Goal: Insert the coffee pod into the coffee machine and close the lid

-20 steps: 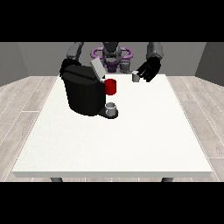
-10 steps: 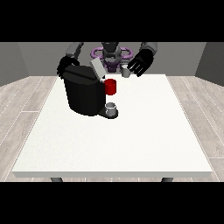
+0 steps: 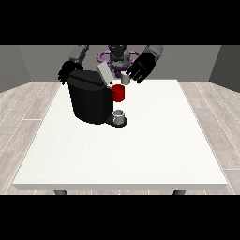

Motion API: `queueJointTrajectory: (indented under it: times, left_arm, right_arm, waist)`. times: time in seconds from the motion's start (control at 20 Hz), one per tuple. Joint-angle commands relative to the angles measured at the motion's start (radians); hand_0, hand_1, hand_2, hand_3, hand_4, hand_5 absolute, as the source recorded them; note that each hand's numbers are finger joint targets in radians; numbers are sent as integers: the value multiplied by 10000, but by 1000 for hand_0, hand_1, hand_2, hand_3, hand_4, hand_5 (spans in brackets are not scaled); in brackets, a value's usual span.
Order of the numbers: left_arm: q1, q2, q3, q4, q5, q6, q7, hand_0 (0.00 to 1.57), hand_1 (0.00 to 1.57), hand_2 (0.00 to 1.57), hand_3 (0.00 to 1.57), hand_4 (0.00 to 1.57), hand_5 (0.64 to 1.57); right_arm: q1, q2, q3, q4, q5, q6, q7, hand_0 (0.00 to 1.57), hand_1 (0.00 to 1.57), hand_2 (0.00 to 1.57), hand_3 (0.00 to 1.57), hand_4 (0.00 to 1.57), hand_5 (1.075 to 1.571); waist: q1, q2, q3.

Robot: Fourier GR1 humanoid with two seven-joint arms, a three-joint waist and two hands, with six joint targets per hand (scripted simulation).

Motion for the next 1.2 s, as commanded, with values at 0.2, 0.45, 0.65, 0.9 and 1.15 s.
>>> queueJointTrajectory:
  times: [0.2, 0.45, 0.65, 0.9, 1.15]
  left_arm:
    - [-222, -230, 51, 232, -120, 285, 42, 1307, 1307, 1328, 1239, 487, 1571]
    - [-597, -433, -188, 170, -338, 109, 354, 1326, 1326, 1335, 1233, 503, 1571]
    - [-139, -640, -178, 127, -266, 230, -100, 1260, 1260, 1298, 1208, 511, 1571]
    - [-501, -338, -160, 324, -395, -56, 2, 1185, 1185, 1264, 1195, 497, 1571]
    - [-396, -297, -91, 402, -356, -125, -278, 1204, 1204, 1279, 1208, 521, 1571]
  right_arm:
    - [-129, -150, -170, -293, -62, -33, 282, 0, 0, 0, 0, 481, 1571]
    - [-387, -39, -314, 34, -50, -330, 154, 0, 0, 0, 0, 530, 1571]
    - [187, -4, -367, -45, -243, -147, -237, 0, 0, 0, 0, 512, 1571]
    - [228, 86, -198, -147, -65, -248, -310, 0, 0, 0, 0, 538, 1571]
    - [129, -180, -484, -160, -318, 9, -380, 0, 0, 0, 0, 462, 1571]
  waist:
    - [-209, 347, -2]
    - [34, 453, 0]
    - [118, 272, -1]
    - [9, 418, -1]
    - [118, 527, -1]
